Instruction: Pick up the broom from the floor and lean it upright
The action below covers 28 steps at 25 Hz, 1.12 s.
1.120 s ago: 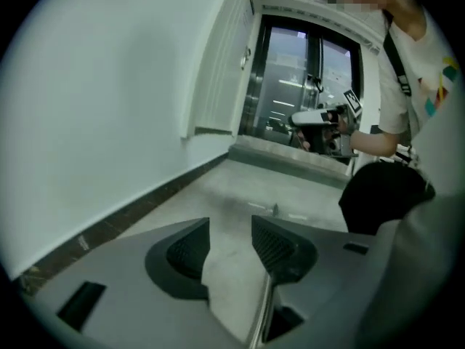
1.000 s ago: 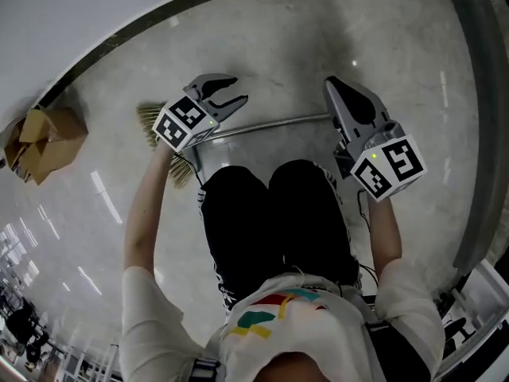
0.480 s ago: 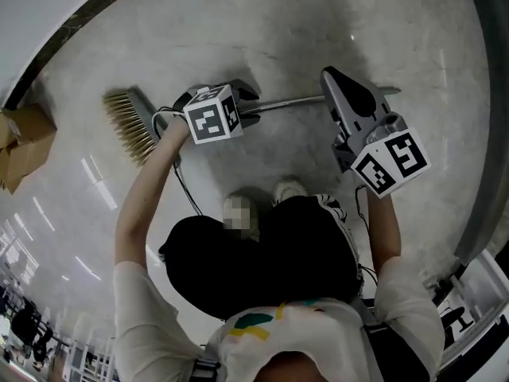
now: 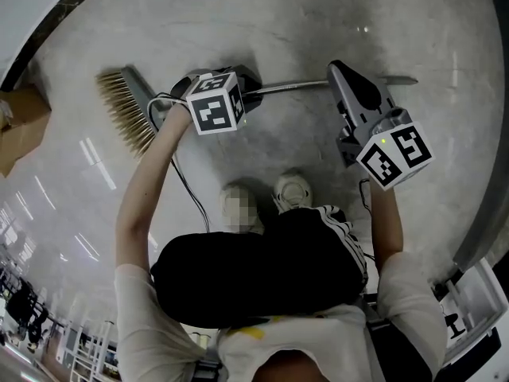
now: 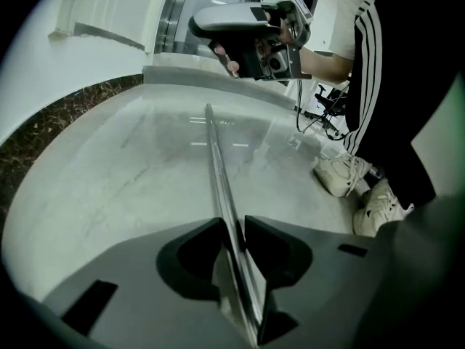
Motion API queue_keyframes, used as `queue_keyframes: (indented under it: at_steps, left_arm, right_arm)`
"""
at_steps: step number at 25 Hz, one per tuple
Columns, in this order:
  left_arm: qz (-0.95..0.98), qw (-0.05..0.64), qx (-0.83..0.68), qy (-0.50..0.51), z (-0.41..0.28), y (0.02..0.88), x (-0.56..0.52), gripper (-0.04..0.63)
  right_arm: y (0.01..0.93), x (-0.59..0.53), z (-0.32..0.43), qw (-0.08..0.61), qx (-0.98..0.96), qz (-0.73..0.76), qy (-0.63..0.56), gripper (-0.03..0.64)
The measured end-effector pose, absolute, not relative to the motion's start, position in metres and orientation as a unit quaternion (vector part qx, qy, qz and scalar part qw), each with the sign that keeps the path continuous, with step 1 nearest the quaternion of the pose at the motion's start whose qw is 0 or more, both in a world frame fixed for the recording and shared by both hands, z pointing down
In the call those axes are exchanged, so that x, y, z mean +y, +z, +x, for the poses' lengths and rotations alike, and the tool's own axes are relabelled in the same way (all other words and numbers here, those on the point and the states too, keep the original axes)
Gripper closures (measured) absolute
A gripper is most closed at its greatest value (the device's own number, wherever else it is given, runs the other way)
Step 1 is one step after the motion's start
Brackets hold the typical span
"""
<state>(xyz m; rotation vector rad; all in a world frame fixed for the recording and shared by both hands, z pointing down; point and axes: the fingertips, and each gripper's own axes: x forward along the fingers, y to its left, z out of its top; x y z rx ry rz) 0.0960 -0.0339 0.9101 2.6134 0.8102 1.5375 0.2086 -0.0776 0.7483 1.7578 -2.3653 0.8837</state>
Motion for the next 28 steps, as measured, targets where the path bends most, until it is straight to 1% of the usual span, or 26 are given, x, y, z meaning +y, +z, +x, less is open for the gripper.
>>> queue_keyframes:
  at_steps: [3,9,14,17,21,24,26,28]
  left_arm:
    - [0.825,0.010,0.259,0.502,0.099,0.910,-0.036,0.446]
    - [0.837,0.067,0.252,0.481,0.099,0.909,-0.039,0.459]
    - [0.851,0.068,0.245,0.460,0.097,0.898,-0.042,0.465]
    - [0.876,0.061,0.217,0.426,0.103,0.859,-0.064,0.471]
    - [0.910,0.042,0.155,0.382,0.113,0.787,-0.122,0.472]
    - [0.931,0.050,0.113,0.344,0.116,0.731,-0.149,0.476]
    - [0.942,0.043,0.089,0.322,0.115,0.697,-0.166,0.476]
    - [0.949,0.029,0.070,0.305,0.111,0.668,-0.179,0.477]
  right_arm:
    - [0.750,-0.079,0.207,0.033,-0.770,0.569,0.286,0.603]
    - [0.752,-0.082,0.204,0.034,-0.767,0.571,0.292,0.603]
    - [0.739,-0.088,0.206,0.032,-0.760,0.579,0.293,0.603]
    - [0.713,-0.097,0.206,0.023,-0.760,0.583,0.285,0.603]
    - [0.673,-0.107,0.211,0.015,-0.755,0.598,0.270,0.603]
    - [0.647,-0.105,0.194,0.035,-0.791,0.537,0.290,0.603]
    - [0.626,-0.118,0.178,0.015,-0.824,0.486,0.292,0.601]
    - [0.601,-0.143,0.169,-0.021,-0.833,0.474,0.283,0.596]
